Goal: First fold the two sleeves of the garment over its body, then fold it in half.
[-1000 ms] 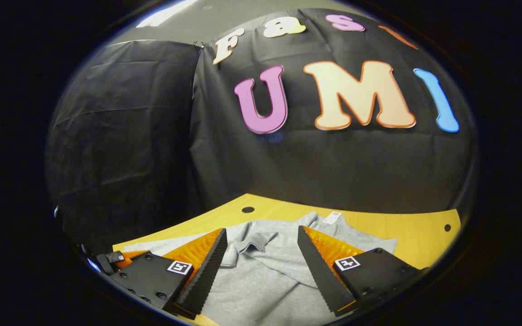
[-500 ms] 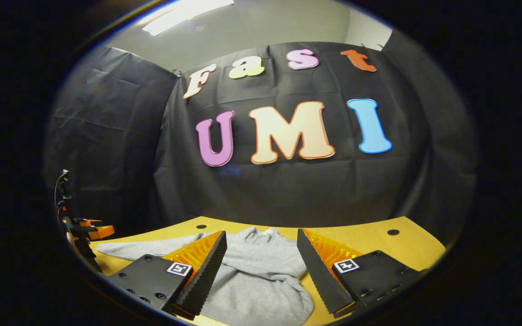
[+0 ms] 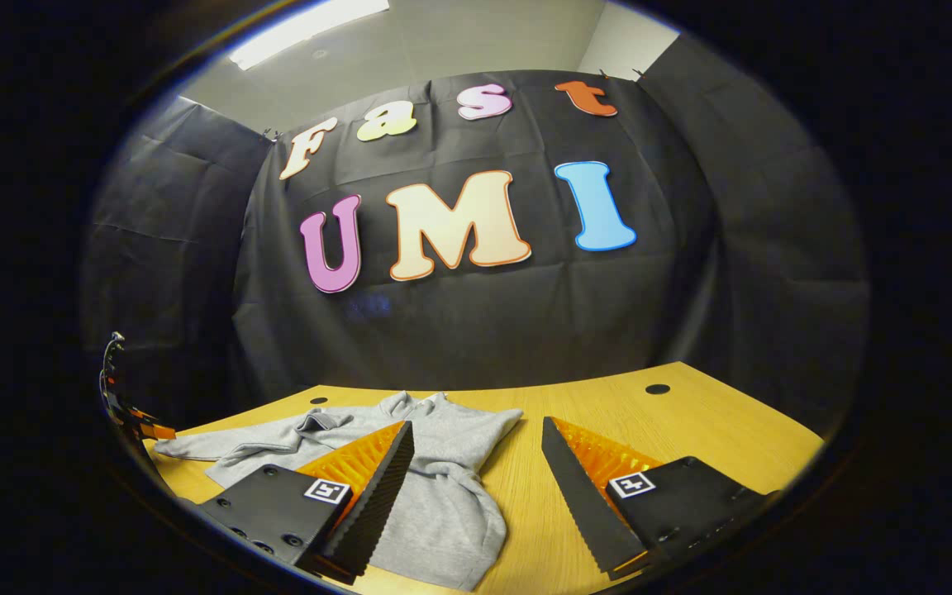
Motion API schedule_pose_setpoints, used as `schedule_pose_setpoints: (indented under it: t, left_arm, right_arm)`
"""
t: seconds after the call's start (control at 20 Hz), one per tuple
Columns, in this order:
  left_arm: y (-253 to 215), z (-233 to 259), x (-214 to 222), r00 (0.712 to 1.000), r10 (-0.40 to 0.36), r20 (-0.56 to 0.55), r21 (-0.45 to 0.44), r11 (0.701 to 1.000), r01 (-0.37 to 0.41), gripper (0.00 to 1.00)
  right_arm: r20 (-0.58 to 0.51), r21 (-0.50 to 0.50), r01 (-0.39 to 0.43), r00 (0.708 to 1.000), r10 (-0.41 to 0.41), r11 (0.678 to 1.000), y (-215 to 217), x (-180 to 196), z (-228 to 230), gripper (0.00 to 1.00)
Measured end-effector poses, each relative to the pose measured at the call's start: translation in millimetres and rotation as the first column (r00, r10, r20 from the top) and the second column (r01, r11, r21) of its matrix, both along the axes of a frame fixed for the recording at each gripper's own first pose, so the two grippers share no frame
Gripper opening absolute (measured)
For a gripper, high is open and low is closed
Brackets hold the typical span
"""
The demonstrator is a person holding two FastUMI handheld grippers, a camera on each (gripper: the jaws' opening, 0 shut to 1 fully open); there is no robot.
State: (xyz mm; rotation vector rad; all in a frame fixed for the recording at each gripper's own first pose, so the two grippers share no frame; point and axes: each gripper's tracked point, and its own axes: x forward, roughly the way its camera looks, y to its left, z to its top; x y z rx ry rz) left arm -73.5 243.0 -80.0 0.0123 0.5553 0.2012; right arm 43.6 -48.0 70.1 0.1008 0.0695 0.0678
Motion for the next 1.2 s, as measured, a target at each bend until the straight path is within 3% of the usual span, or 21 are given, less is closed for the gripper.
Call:
schedule_pose_setpoints:
  t: [0.25, 0.8, 0.95, 1.2]
  left_arm:
    - [10.0, -21.2, -7.9, 0.997, 0.019, -0.079, -0.012, 1.0, -0.02, 0.91]
    - [8.3, -22.6, -10.4, 0.994, 0.006, -0.107, -0.064, 0.998, -0.013, 0.9]
    - [-0.5, -24.5, -8.8, 0.991, -0.02, -0.129, -0.071, 0.997, 0.01, 0.78]
    - [-9.9, -24.6, -7.4, 0.988, -0.03, -0.151, -0.087, 0.996, 0.017, 0.45]
  right_arm:
    - [-0.008, -0.008, 0.032, 0.999, -0.032, 0.999, -13.6, -7.6, -8.6, 0.97]
    - [-0.012, -0.001, 0.081, 0.997, -0.081, 0.997, -28.5, -17.3, -27.0, 0.97]
    - [0.001, 0.013, 0.093, 0.996, -0.093, 0.996, -32.6, -19.2, -23.5, 0.98]
    - [0.005, -0.007, 0.095, 0.995, -0.095, 0.995, -32.5, -24.1, -25.7, 0.98]
